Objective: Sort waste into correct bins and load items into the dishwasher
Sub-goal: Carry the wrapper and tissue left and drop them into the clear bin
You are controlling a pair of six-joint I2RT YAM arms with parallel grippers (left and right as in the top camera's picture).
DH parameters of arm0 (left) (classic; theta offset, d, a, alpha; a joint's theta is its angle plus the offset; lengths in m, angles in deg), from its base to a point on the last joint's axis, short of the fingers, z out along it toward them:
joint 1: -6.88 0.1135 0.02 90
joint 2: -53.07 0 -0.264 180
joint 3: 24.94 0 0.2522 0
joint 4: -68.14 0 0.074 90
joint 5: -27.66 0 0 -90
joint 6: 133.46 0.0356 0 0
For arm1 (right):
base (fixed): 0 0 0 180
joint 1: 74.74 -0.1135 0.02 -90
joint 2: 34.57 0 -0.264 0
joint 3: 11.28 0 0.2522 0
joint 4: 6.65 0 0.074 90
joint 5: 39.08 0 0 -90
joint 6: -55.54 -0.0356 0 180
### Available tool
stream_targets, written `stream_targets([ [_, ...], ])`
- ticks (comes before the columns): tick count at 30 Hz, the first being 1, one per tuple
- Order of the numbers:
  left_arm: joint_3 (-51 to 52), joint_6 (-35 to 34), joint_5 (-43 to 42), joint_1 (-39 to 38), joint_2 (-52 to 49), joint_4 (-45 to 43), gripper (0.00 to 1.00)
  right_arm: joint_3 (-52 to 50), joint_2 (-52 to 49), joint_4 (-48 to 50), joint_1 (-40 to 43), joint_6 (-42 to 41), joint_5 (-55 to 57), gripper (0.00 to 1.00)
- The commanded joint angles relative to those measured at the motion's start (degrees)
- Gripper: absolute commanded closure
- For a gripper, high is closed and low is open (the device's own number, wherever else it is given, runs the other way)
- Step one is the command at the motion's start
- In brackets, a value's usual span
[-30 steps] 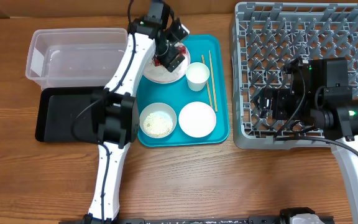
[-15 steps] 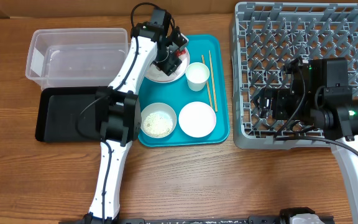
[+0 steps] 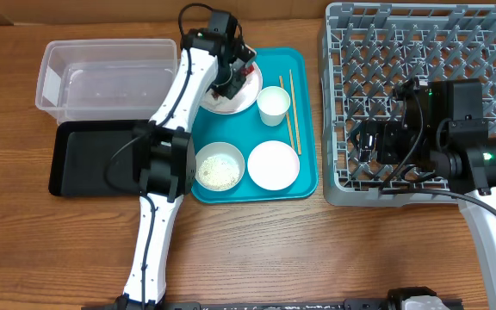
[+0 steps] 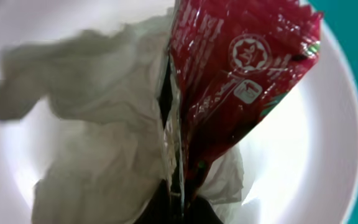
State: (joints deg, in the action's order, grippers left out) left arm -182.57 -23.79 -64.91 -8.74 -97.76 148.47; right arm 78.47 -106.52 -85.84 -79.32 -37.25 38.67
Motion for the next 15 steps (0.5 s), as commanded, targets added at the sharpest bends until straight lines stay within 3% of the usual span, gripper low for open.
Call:
stream_targets([
  [1,-9.4,-5.8,1.7,0.3,1.5,2.4,0.96,1.3,0.0,0.6,-0.3,0.0,-0.5,0.0],
  [9,-24.2,-17.2,5.6,1.7,8.5,16.2,0.96,1.3,0.0,0.6,-0.3,0.0,-0.5,0.0],
  [15,-25.4,-27.1,8.2,6.9,11.8,28.4,0.96,1.3,0.0,0.7,-0.3,0.0,-0.5,0.0],
])
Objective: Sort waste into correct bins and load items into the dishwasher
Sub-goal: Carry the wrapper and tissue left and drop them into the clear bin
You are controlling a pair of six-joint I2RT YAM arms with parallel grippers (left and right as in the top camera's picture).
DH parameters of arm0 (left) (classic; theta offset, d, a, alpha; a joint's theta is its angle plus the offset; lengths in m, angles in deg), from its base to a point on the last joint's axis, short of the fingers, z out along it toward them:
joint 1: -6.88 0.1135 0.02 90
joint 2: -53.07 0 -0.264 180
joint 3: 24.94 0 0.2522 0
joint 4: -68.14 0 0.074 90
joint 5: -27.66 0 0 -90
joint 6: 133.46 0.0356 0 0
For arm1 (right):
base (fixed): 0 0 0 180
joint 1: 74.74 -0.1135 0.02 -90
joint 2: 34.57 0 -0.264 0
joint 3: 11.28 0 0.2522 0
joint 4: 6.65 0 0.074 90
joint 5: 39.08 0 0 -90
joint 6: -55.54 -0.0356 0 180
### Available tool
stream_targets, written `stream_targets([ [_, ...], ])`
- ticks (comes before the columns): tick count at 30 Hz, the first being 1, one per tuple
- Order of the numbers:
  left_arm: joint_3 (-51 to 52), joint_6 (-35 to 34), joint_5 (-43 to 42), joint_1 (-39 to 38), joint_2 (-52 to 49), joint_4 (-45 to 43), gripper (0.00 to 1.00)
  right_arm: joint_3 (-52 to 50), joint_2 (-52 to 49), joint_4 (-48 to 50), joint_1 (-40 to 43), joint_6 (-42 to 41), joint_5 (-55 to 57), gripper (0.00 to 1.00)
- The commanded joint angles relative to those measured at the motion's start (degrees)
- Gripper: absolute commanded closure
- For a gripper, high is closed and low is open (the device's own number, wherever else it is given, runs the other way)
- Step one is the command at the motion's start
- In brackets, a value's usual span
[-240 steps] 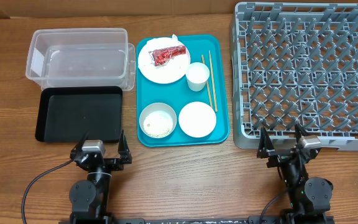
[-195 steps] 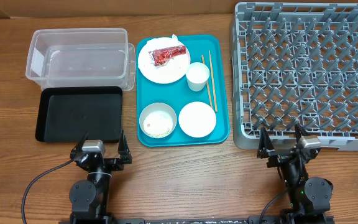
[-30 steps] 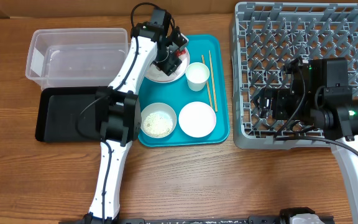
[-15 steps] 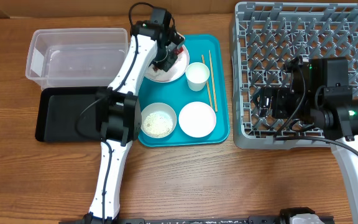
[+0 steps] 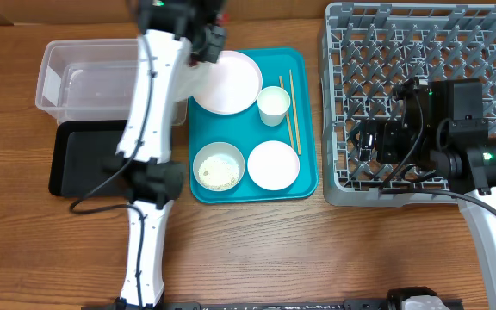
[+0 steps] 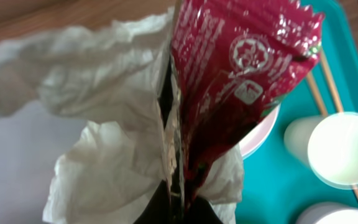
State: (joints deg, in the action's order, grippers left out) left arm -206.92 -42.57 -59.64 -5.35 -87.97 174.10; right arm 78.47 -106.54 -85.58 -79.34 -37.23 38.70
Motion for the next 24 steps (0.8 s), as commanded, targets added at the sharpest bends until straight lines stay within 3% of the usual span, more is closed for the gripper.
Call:
stream_targets([
  [1,-1.1,-9.9,3.1,4.7,2.0,4.3,0.96,1.3,0.1,0.4,-0.3,0.0,-0.6,0.0],
  [6,1.8,-17.0,3.6,11.1,1.5,4.5,0.96,1.3,0.1,0.3,-0.3,0.0,-0.6,0.0],
  [11,3.2,-29.9,4.2,16.4,-0.4,3.6,0.96,1.3,0.1,0.4,-0.3,0.0,-0.6,0.0],
  [13,3.6,-38.4,4.5,18.1,-1.1,2.6,0.96,1.3,0.1,0.3,-0.3,0.0,-0.6,0.0],
  [16,5.9,-57.3,7.1,19.9,-1.2,2.3,0.96,1.3,0.1,0.3,-0.3,-0.2,-0.5,0.0],
  [20,9.6,-75.3,9.9,20.9,-1.2,2.0,0.94,1.3,0.1,0.3,-0.3,-0.7,-1.0,0.0],
  [22,12.3,-81.9,11.3,20.9,-1.2,0.6,0.9,1.3,0.1,0.3,-0.3,-0.7,-1.0,0.0],
  [24,14.7,-83.4,11.3,20.9,-1.2,-2.1,0.88,1.3,0.1,0.3,-0.3,-0.7,-1.0,0.0],
])
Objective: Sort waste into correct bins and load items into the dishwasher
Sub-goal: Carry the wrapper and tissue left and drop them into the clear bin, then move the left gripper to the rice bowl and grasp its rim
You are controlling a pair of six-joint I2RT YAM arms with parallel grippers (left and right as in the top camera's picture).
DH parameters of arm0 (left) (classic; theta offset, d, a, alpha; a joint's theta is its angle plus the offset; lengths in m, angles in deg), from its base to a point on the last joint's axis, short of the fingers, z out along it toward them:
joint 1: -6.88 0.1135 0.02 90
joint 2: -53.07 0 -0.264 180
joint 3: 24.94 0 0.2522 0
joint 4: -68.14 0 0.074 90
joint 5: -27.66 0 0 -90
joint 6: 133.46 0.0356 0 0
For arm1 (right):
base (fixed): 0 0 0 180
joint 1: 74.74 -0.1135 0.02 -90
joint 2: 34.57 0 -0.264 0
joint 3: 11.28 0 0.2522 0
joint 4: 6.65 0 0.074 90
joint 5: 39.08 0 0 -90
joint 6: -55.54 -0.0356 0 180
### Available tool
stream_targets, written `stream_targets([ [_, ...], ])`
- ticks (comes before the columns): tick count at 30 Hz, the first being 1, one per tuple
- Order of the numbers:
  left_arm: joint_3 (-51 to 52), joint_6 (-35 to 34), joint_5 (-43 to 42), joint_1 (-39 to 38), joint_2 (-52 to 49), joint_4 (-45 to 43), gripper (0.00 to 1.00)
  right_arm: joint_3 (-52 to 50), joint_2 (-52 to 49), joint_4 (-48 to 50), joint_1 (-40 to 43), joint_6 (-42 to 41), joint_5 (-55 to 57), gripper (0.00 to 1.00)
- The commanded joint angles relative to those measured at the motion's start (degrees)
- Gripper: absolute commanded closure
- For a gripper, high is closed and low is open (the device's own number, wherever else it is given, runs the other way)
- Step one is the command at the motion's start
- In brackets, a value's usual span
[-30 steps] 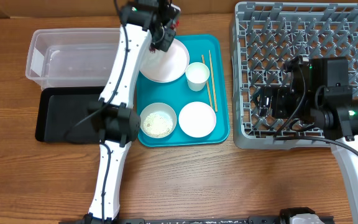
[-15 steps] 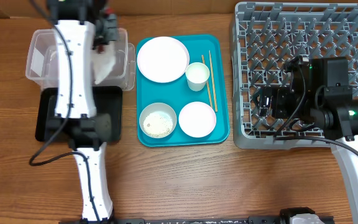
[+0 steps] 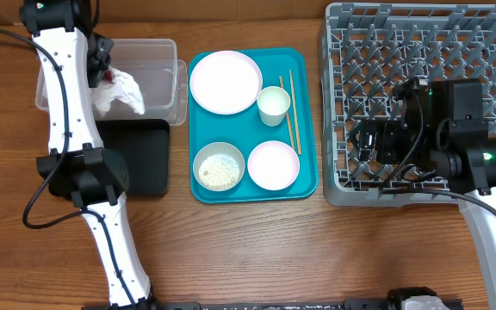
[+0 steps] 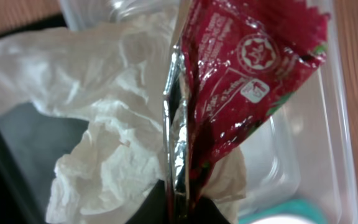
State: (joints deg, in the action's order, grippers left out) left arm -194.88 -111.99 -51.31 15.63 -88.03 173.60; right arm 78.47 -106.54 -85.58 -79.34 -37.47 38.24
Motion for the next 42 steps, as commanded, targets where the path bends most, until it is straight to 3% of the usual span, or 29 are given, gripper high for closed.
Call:
stream_targets([
  [1,4.1,-13.9,3.0,-0.1,-1.1,-3.6,0.88,1.3,0.1,0.3,-0.3,-0.4,-0.5,0.0],
  [3,6.5,-13.7,2.9,-0.2,-1.1,-7.4,0.85,1.3,0.1,0.3,-0.3,-0.4,-0.5,0.0],
  [5,8.2,-13.3,2.9,-0.1,-1.1,-9.8,0.73,1.3,0.1,0.3,-0.3,-0.4,-0.5,0.0],
  [7,8.4,-10.0,3.0,-0.1,-1.1,-11.6,0.38,1.3,0.1,0.3,-0.3,-0.4,-0.5,0.0],
  [8,8.4,-5.7,3.0,-0.1,-1.1,-13.2,0.06,1.3,0.0,0.3,-0.3,-0.4,-0.5,0.0],
  [9,8.4,-3.0,2.9,-0.1,-1.1,-14.4,0.0,1.3,0.0,0.3,-0.3,-0.5,-0.5,0.0],
  [12,8.1,5.7,2.9,-0.2,-0.6,-17.9,0.0,1.3,0.0,0.4,-0.3,-1.7,-0.5,0.0],
  [21,5.8,22.1,0.2,-0.2,6.7,-16.8,0.0,1.3,0.0,0.5,-0.3,-1.7,-2.2,0.0],
  [27,5.7,44.2,-9.6,-0.2,17.9,-14.0,0.0,1.3,0.0,1.1,-0.3,-1.7,-9.0,0.0],
  [33,5.7,58.0,-25.7,-0.4,25.8,-7.4,0.0,1.3,0.0,3.7,-0.3,-1.7,-13.8,0.0],
  [38,5.7,67.6,-33.2,-2.4,25.9,0.9,0.0,1.3,0.0,6.8,-0.3,-1.7,-13.8,0.0],
  [42,7.8,69.5,-33.2,-5.9,24.6,5.1,0.0,1.3,0.0,7.6,-0.3,-1.7,-13.8,0.0],
])
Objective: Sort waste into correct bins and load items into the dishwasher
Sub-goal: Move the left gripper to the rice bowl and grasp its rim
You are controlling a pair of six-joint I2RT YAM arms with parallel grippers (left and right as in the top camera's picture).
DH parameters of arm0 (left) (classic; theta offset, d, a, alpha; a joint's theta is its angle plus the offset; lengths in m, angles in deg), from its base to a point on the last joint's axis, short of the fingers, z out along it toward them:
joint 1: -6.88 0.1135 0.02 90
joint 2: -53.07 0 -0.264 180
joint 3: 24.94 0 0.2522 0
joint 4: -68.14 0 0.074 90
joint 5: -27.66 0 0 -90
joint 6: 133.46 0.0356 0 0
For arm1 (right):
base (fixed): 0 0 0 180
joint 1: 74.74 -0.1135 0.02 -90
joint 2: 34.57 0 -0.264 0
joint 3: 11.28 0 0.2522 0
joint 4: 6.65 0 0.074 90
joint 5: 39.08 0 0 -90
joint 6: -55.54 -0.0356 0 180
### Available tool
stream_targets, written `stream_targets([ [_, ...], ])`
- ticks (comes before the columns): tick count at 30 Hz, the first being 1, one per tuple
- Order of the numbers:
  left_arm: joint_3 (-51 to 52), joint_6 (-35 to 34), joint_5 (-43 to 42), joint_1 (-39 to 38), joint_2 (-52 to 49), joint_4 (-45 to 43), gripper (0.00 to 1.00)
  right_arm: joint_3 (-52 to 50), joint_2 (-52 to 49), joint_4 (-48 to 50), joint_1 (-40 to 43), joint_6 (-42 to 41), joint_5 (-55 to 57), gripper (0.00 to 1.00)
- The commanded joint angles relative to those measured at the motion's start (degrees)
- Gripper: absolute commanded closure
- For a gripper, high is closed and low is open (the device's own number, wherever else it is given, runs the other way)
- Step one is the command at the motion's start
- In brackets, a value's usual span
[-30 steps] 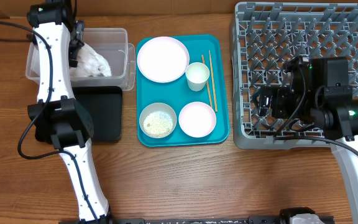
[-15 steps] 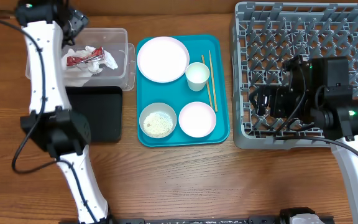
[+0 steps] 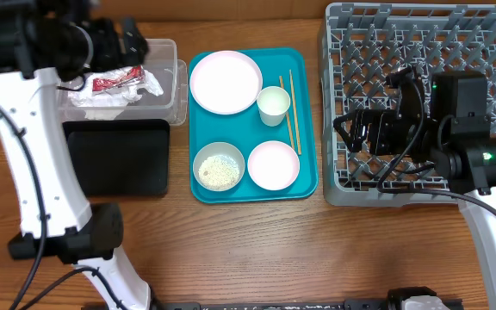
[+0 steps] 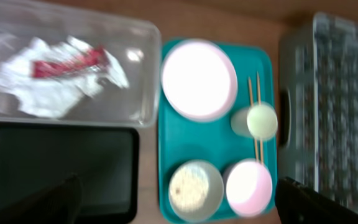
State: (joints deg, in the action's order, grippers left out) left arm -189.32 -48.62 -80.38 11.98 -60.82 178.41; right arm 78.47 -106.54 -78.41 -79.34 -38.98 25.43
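Observation:
A red wrapper [image 3: 114,82] and a crumpled white tissue [image 3: 102,95] lie inside the clear plastic bin [image 3: 169,82]; the left wrist view shows the wrapper [image 4: 67,60] on the tissue [image 4: 39,93] from high above. My left gripper [image 4: 182,211] is open and empty, its fingertips [image 4: 61,199] spread wide at the lower corners of that view. In the overhead view it sits at the far left [image 3: 123,43]. My right gripper [image 3: 353,131] hovers over the grey dish rack [image 3: 420,34]; its jaw state is unclear.
A teal tray [image 3: 308,129] carries a large pink plate [image 3: 225,80], a white cup [image 3: 272,103], chopsticks [image 3: 289,112], a bowl of rice [image 3: 220,166] and a small pink dish [image 3: 273,164]. A black bin [image 3: 114,155] lies in front of the clear one.
My left gripper was shut on the wrapper and tissue over the clear bin. Now both lie in the bin and the gripper is open, far above. The right gripper has shifted left over the rack.
My left gripper was shut on the wrapper and tissue at the large pink plate. Then it held them above the tray's far left corner, the plate bare. Then it held them over the clear bin. Now they rest in that bin, released.

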Motion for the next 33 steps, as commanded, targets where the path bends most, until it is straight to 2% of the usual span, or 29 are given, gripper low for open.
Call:
stream_targets([
  [1,3.5,4.2,-4.1,-3.7,-2.6,0.3,0.0,1.3,0.0,0.4,-0.3,-0.2,-1.0,0.0],
  [3,5.8,2.1,-2.8,-6.4,-2.7,0.3,0.02,1.3,0.0,0.5,-0.3,-0.2,-0.9,0.0],
  [8,13.5,-6.4,7.5,-14.7,-2.6,0.3,0.02,1.3,0.0,0.1,-0.3,-0.2,-0.7,0.0],
  [10,17.4,-10.2,9.2,-17.8,-2.6,0.3,0.1,1.3,0.0,-0.4,-0.3,-0.2,0.0,0.0],
  [14,24.7,-19.3,11.1,-23.2,-2.6,-1.4,0.17,1.3,-0.4,-1.5,-0.3,-0.2,0.3,0.0],
  [19,33.0,-31.5,19.9,-28.2,-2.6,-6.9,0.36,1.3,-0.9,-2.1,-0.3,-0.2,1.0,0.0],
  [22,38.2,-39.7,22.1,-29.7,-2.6,-10.4,0.39,1.3,-1.4,-2.6,-0.3,-0.2,1.0,0.0],
  [28,46.8,-41.4,20.8,-30.2,-2.6,-21.8,0.44,1.2,-2.3,-3.7,-0.3,-0.1,1.0,0.0],
  [33,53.3,-41.3,18.4,-30.2,-2.6,-31.4,0.53,1.2,-3.1,-4.5,-0.3,-0.1,1.1,0.0],
])
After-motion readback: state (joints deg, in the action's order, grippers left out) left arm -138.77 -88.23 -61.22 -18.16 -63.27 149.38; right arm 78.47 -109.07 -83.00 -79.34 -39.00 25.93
